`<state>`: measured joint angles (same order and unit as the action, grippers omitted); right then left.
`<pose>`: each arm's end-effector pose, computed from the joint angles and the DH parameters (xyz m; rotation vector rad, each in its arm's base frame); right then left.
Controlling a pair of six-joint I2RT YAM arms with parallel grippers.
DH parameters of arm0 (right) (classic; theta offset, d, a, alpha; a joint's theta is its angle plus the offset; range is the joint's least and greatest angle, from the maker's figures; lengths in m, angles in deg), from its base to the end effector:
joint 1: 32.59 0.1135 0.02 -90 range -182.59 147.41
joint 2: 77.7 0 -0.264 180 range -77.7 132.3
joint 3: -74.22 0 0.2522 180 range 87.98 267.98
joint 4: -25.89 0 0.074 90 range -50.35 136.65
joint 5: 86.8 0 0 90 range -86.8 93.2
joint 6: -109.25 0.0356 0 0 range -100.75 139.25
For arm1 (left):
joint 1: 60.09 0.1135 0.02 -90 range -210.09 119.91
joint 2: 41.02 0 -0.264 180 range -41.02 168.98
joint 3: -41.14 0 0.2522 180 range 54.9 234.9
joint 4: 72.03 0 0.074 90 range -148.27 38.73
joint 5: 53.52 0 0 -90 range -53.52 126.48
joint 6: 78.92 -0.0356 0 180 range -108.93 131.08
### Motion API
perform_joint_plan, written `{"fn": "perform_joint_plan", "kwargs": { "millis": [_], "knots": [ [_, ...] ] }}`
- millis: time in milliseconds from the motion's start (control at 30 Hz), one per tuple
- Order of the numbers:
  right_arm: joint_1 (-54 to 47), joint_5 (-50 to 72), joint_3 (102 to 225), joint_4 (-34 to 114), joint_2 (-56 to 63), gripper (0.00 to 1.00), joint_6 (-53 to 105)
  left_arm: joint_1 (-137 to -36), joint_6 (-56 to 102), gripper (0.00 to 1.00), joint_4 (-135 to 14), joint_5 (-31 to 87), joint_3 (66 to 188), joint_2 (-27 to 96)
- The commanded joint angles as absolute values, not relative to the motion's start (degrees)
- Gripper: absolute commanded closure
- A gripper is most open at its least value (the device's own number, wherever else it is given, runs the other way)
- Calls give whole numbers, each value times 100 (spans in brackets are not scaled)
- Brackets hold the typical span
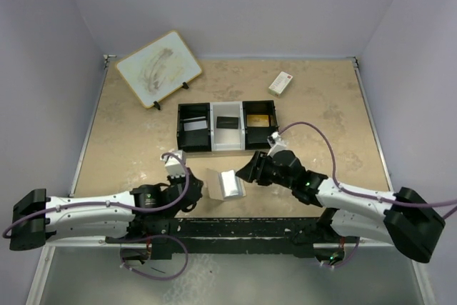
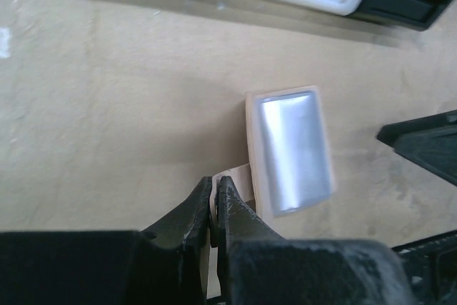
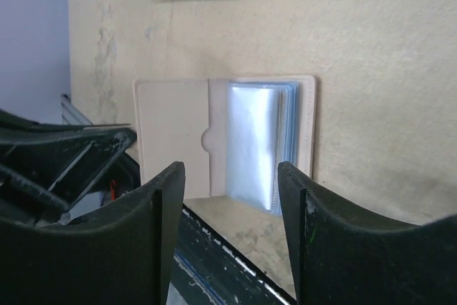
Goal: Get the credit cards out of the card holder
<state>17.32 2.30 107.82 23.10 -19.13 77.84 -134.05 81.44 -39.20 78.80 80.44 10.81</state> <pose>0.1372 0.1622 0.1909 0.1756 2.1622 1.1735 0.0710 -0.1602 0.1950 -0.2747 2.1658 -0.5869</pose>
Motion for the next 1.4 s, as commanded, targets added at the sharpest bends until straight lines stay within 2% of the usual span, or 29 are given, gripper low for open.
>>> {"fn": "perform_joint_plan", "kwargs": {
  "millis": [0, 167, 400, 600, 767, 1067, 1367],
  "knots": [
    [1742, 991, 11128, 1337, -1208, 43, 7499, -13419, 9036, 100, -3320, 8003, 7341, 625],
    [1740, 851, 11839, 2224, -326, 44, 7531, -13417, 9025, 100, -3221, 8036, 7356, 876],
    [1742, 1415, 11856, 1524, 160, 46, 7581, -13418, 8743, 100, -3296, 8009, 7724, 1718],
    [1745, 1474, 11759, 1372, 502, 46, 7724, -13418, 8680, 100, -3271, 8054, 7757, 1854],
    [1761, 1686, 11695, 1041, 632, 47, 7747, -13421, 8692, 100, -3302, 8051, 7648, 1746],
    [1820, 904, 11918, 2054, 169, 43, 7615, -13419, 8685, 100, -3434, 7999, 7574, 1766],
    [1861, 1383, 11870, 1580, 336, 43, 7525, -13417, 8629, 100, -3481, 7981, 7608, 1883]
  ]
}}
